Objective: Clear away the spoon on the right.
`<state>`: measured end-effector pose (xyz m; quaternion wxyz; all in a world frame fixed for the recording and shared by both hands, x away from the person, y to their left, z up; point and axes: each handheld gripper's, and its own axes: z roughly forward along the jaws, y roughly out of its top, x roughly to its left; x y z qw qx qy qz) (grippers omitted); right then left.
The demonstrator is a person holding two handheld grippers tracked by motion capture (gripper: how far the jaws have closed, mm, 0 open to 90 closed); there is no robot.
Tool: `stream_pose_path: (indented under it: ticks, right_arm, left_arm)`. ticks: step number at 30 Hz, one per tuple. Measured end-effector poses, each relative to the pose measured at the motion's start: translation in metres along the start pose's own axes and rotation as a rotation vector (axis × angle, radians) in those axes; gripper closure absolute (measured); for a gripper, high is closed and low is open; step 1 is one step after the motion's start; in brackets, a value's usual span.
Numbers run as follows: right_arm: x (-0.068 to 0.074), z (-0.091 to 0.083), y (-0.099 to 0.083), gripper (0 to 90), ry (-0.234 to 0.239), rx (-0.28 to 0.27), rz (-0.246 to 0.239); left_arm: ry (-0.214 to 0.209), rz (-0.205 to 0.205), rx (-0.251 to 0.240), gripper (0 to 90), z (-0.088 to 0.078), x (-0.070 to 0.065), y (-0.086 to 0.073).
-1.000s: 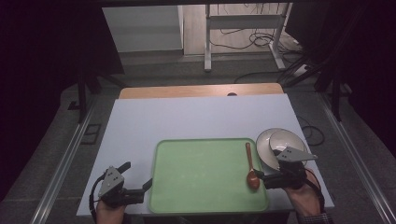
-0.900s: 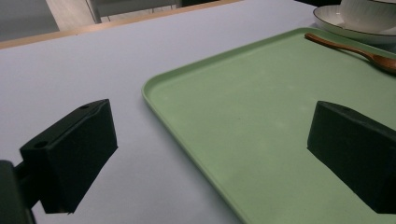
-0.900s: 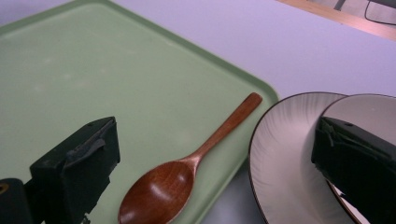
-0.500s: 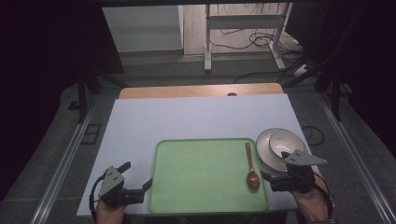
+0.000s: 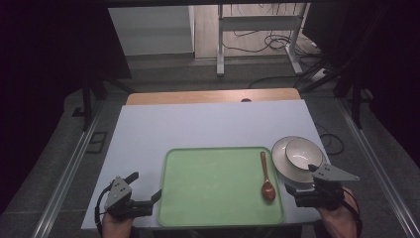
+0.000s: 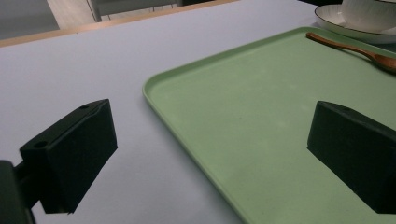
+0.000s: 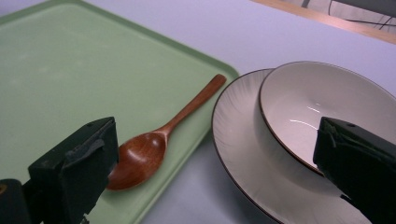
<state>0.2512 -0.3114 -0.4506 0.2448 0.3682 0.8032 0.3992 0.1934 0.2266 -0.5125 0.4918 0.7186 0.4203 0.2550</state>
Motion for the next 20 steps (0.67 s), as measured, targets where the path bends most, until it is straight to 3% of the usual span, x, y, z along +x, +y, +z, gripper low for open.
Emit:
stream_pose_path:
  ticks: [20]
  right_arm:
    - [-0.018,-0.005,-0.023,0.0,-0.045,0.023,0.043]
  left_arm:
    - [-0.001,-0.003,0.007,1.1,0.001,0.0,0.0]
